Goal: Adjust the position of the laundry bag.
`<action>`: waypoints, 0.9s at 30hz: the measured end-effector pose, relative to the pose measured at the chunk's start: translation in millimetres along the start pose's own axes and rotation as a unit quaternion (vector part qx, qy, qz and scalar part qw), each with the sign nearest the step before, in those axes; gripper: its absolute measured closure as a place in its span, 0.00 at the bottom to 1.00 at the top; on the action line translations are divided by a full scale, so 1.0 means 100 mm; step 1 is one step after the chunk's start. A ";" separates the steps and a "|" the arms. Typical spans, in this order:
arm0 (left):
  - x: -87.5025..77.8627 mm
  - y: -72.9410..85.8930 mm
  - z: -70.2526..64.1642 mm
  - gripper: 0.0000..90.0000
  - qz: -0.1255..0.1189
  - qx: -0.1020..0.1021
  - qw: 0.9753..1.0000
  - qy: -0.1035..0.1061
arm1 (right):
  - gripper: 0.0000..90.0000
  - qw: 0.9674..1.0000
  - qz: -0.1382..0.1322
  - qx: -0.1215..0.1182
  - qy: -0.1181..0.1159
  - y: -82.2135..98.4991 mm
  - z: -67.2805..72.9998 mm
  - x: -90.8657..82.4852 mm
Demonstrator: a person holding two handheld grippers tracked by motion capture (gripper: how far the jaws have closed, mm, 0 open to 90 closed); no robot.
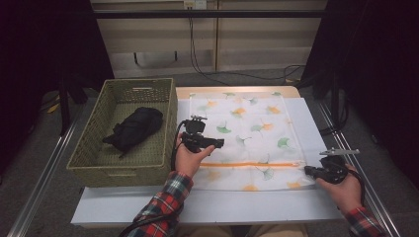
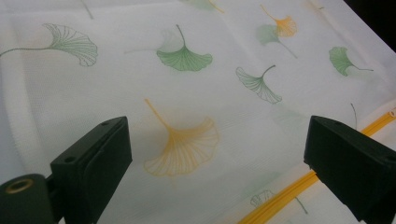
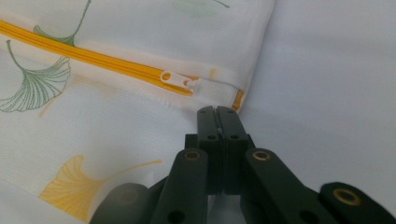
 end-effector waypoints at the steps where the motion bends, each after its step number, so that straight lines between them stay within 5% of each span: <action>1: 0.00 0.00 -0.01 0.08 -0.002 -0.003 1.000 0.001 | 1.00 1.000 0.000 0.003 -0.001 0.00 -0.01 0.00; 9: 0.01 0.01 -0.01 0.08 0.004 0.005 1.000 0.003 | 1.00 0.998 -0.016 0.046 -0.037 -0.01 -0.07 -0.05; 15: 0.02 0.01 -0.03 0.08 0.005 0.002 1.000 0.005 | 1.00 0.997 -0.030 0.054 -0.054 -0.03 -0.09 -0.11; 27: 0.03 0.02 -0.04 0.08 0.009 0.003 1.000 0.011 | 0.99 0.997 -0.018 0.060 -0.049 0.02 -0.11 -0.07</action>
Point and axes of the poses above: each handheld gripper's, and its own axes: x roughly forward along the jaws, y roughly out of its underside, z roughly to its left, the point moved 1 cm from there along x, roughly forward along the jaws, and after that the axes turned 13 degrees about -y, right-handed, at the moved point
